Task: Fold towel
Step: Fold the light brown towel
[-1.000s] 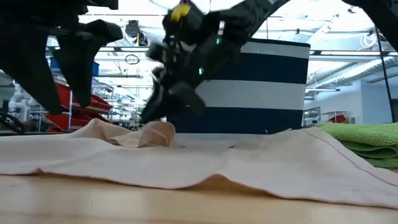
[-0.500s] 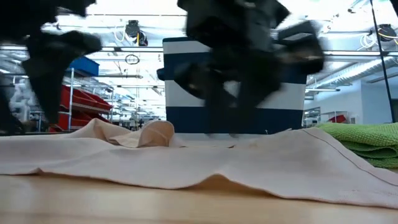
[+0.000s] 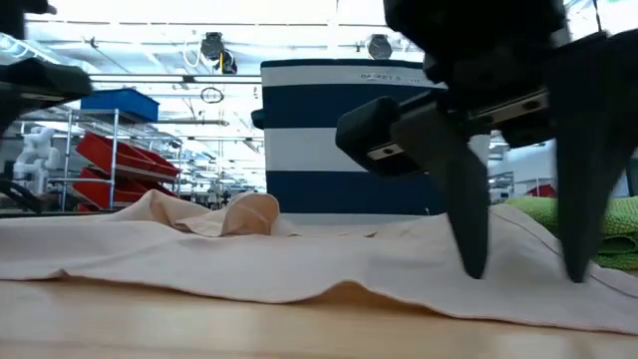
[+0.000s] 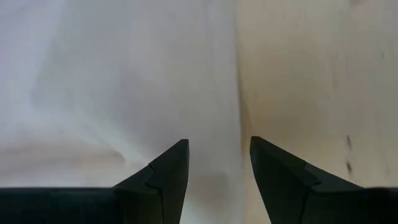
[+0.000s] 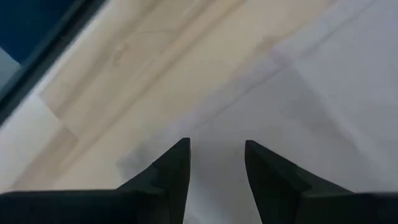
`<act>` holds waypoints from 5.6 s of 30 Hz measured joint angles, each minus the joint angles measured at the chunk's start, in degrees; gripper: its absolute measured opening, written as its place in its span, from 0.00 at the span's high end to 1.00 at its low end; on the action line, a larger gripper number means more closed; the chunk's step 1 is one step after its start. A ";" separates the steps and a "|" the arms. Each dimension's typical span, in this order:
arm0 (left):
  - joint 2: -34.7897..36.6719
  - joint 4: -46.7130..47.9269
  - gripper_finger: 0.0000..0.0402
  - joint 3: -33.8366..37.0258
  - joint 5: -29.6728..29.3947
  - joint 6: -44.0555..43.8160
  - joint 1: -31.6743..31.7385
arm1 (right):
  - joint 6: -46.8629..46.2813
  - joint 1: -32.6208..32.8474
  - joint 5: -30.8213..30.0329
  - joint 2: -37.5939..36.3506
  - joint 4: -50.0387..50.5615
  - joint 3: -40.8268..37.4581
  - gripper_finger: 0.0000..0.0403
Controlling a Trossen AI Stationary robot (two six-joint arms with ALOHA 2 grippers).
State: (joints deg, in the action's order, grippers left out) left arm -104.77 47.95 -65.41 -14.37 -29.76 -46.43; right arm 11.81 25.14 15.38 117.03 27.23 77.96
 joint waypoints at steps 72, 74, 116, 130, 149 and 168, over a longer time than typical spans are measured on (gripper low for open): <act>8.79 -20.86 0.56 14.24 7.85 -3.98 -5.26 | -18.62 8.36 4.20 0.09 2.62 -5.56 1.00; 8.79 -23.73 0.56 15.85 7.61 -3.96 -5.56 | -18.68 8.36 4.20 0.09 2.59 -5.56 1.00; 8.67 17.01 1.00 -24.58 -27.50 30.55 2.38 | -5.99 7.68 -12.96 -40.16 4.92 -5.82 1.00; 8.81 23.34 1.00 -44.17 -68.61 41.92 -2.02 | 21.89 7.99 -5.63 -59.09 -7.27 -5.71 1.00; 9.35 29.66 1.00 -44.63 -74.57 50.32 27.48 | 44.29 -8.63 -39.65 -62.51 -6.47 -5.08 1.00; 20.46 30.38 1.00 -44.63 -25.56 42.35 27.84 | 18.93 -17.63 -8.54 -59.58 26.34 4.07 1.00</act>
State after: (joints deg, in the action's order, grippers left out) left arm -84.31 78.32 -110.04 -39.93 12.59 -18.58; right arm 30.73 7.51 6.83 57.46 53.57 82.03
